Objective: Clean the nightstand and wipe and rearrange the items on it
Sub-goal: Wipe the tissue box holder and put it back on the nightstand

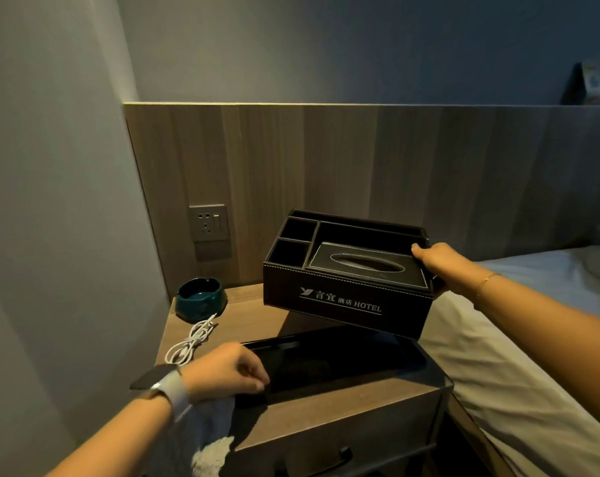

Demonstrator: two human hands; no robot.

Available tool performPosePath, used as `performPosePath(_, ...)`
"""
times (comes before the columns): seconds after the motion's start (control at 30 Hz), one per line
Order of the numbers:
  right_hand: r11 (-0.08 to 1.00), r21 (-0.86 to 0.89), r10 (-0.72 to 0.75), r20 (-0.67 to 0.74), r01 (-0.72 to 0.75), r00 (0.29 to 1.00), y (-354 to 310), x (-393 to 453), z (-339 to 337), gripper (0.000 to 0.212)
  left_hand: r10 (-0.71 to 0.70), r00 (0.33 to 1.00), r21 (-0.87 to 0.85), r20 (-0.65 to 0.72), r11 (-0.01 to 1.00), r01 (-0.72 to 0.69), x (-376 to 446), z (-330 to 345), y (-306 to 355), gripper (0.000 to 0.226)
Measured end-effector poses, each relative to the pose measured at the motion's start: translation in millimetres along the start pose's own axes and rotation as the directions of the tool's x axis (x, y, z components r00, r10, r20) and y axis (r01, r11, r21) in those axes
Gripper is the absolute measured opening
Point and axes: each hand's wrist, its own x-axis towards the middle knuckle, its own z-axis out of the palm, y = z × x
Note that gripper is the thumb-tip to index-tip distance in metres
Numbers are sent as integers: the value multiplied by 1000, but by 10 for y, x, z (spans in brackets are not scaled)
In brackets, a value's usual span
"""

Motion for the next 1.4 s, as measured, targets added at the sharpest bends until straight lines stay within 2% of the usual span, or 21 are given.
performPosePath(0.07,1000,-9,8,5,-8,1000,-3,147,106,42,-69,988,-309,-136,951,24,21,-184,-49,16)
performPosePath(0.1,1000,-14,12,3,-12,1000,-5,220,165,44,-131,961,-415,-242,909,19,74,-270,-81,17)
performPosePath(0.17,999,-44,15,4,-15,1000,-9,384,289,47,-256,862,-489,-437,872,11,271,-426,-183,17)
performPosePath(0.2,998,-57,8,7,-8,1000,-14,487,350,48,-313,819,-545,-481,838,0,405,-494,-221,19)
performPosePath(0.27,997,-82,-15,22,17,1000,-33,677,472,50,-422,797,-702,-433,712,-3,676,-622,-221,28)
performPosePath(0.33,992,-121,-38,45,44,998,-52,926,597,55,-481,828,-789,-289,609,78,958,-667,-202,37)
performPosePath(0.37,987,-152,-41,57,49,998,-70,1007,642,57,-491,837,-770,-243,622,141,1059,-656,-188,42)
performPosePath(0.47,978,-198,-50,98,69,994,-48,1360,777,65,-512,819,-671,-259,705,229,1255,-552,-300,48)
performPosePath(0.53,984,-177,-17,112,36,994,15,1573,862,69,-489,848,-738,-203,646,195,1352,-485,-471,50)
performPosePath(0.63,997,-74,43,134,-34,990,109,1692,945,60,-439,887,-826,-143,547,138,1432,-423,-580,54)
performPosePath(0.77,971,219,69,147,-100,987,379,1524,907,48,-466,862,-831,-199,546,104,1589,-386,-648,57)
performPosePath(0.83,955,285,42,134,-79,990,630,1368,886,41,-491,857,-870,-154,479,118,1597,-401,-629,56)
performPosePath(0.9,957,285,4,167,-52,986,768,1193,889,30,-506,854,-892,-117,431,134,1592,-422,-610,57)
performPosePath(0.97,959,282,-11,129,-26,992,743,1193,889,31,-508,855,-900,-109,416,133,1643,-434,-622,57)
performPosePath(1.13,951,309,-13,66,-8,998,515,1420,873,32,-487,846,-840,-216,535,94,1839,-419,-486,61)
performPosePath(1.27,959,281,-48,38,36,998,527,1480,874,30,-488,841,-852,-234,520,65,1863,-385,-372,49)
performPosePath(1.4,952,303,-31,-17,35,999,536,1500,922,28,-517,838,-869,-173,480,116,1896,-447,-448,65)
